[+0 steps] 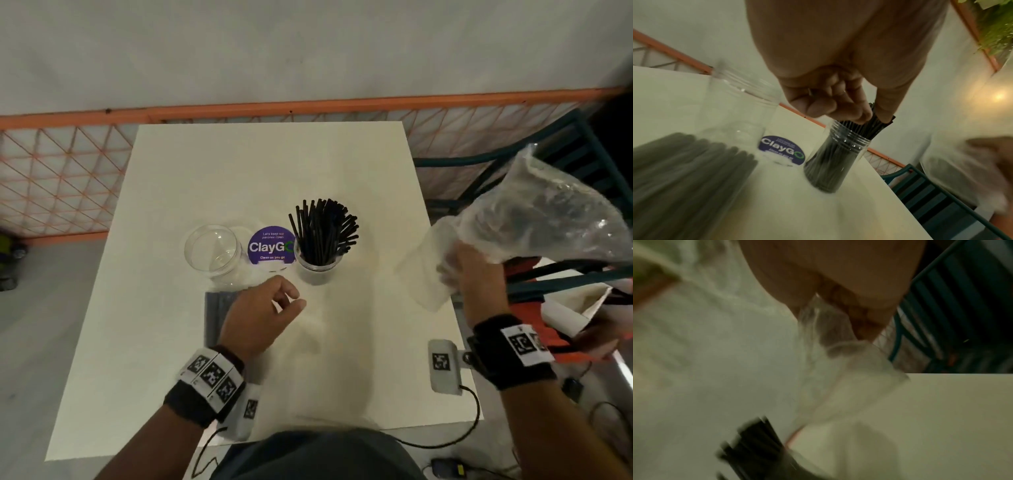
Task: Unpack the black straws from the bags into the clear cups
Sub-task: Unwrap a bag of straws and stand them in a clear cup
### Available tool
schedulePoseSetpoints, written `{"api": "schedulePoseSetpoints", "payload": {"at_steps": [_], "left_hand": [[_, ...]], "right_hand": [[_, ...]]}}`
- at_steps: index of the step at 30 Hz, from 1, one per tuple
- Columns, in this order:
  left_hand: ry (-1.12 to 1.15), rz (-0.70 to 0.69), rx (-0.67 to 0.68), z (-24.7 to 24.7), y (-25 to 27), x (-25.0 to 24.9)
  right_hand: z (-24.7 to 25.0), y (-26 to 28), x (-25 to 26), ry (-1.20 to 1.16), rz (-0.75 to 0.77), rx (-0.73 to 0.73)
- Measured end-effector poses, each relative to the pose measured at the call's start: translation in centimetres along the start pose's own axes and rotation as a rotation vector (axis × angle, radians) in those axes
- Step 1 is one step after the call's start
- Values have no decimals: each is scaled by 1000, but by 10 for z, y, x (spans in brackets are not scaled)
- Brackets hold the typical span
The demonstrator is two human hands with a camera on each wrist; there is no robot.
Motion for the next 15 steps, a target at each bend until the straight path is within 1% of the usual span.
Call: {"api": "schedulePoseSetpoints", "payload": {"at_steps": [1,2,3,5,6,7,11,13,15], "left_hand": [[-6,15,29,-1,8,7],[-18,23,51,-1,16,14],[-30,28,70,0,24,19],[-32,50,93,0,37,30],[-29,67,97,0,43,35],[-31,86,98,0,48,40],[-49,142,71,4,66,54],[-29,173,32,8,74,61],[-13,185,-16,11,82,67]], "right_hand": [[-1,5,-11,43,-71,81],[0,9,-26,140,-127,172],[-1,16,-48,291,-155,279],[-9,36,-84,611,-160,496],[-17,43,-94,714,-149,587],[-25,50,-102,771,-135,638],[-53,64,-105,914,-136,702],[-58,71,-103,1005,-79,686],[-53,75,-101,1110,-18,627]]}}
Point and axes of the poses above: each hand's wrist, its own y-axis away from the middle knuckle, its own z-axis out of the back of the hand, x = y × z, the point moved 2 cm from there along -y, towards the middle knuckle, and after that the axes turned 6 degrees about z, right-handed, at the moved point
